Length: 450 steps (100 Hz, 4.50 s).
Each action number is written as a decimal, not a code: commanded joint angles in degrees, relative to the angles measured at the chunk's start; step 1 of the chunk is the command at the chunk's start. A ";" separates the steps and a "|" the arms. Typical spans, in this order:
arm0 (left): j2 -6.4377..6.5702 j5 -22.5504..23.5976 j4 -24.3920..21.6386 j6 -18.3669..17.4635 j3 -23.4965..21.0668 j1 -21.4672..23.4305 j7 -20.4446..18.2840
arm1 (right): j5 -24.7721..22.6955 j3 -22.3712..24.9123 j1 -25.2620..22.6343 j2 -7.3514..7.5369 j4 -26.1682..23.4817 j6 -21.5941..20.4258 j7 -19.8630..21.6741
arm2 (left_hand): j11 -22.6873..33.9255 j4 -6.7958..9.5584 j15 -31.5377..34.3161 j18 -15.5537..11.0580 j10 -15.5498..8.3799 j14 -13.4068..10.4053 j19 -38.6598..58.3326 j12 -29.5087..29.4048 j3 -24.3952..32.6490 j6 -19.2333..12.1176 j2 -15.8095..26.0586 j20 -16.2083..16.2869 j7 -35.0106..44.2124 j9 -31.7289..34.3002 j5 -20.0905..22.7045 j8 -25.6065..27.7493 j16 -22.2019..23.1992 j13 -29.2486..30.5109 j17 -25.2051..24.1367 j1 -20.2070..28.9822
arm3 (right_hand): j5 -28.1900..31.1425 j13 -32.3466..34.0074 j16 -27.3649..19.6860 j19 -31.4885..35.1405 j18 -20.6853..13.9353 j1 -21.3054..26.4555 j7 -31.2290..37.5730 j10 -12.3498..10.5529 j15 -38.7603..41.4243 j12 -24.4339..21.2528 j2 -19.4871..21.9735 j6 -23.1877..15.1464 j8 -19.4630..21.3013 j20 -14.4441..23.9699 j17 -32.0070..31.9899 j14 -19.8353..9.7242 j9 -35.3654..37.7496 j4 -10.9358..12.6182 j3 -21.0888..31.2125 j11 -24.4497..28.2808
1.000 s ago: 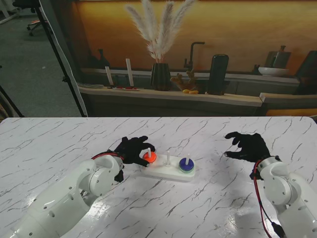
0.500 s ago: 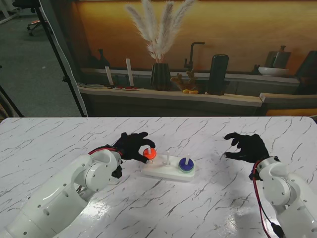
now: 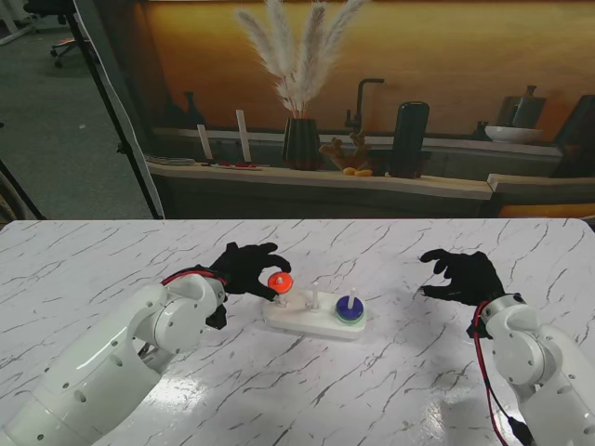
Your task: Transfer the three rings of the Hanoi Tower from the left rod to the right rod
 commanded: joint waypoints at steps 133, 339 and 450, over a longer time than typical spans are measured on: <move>-0.08 -0.92 -3.16 -2.24 0.15 -1.56 -1.60 | 0.07 -0.23 -0.09 -0.32 0.42 -0.45 -0.12 | 0.34 -0.04 0.41 1.97 -0.07 0.88 2.37 1.12 1.91 -2.68 2.26 0.61 5.57 1.42 5.21 2.10 0.63 1.18 -0.09 2.79 | 0.95 0.69 0.88 0.53 18.53 -0.38 0.45 -1.27 0.94 0.78 0.45 -1.42 0.08 -0.15 -0.65 -0.43 2.08 0.96 -0.67 1.51; -5.27 -15.25 4.98 2.24 19.84 -14.24 5.78 | -0.20 1.08 -0.93 -0.27 0.75 -0.09 -0.23 | 0.41 0.03 0.57 1.99 -0.06 0.41 2.28 1.23 1.95 -2.30 2.17 0.62 5.95 1.71 5.22 1.88 0.90 1.46 -0.32 2.72 | 1.10 0.74 0.90 0.55 18.52 -0.25 0.60 -1.30 0.97 0.81 0.37 -1.50 0.12 -0.13 -0.57 -0.44 2.16 0.95 -0.68 1.56; -6.20 -15.96 7.80 2.66 22.27 -15.20 7.17 | -0.25 1.09 -0.95 -0.25 1.33 -0.23 -0.38 | 0.69 0.12 1.24 2.13 -0.08 0.49 4.12 1.42 2.08 -2.13 1.93 1.55 6.41 2.02 5.14 1.83 1.36 2.10 0.21 3.21 | 1.04 0.78 0.90 0.53 18.56 -0.13 0.65 -1.29 1.03 0.81 0.26 -1.49 0.11 -0.14 -0.62 -0.44 2.16 0.93 -0.74 1.59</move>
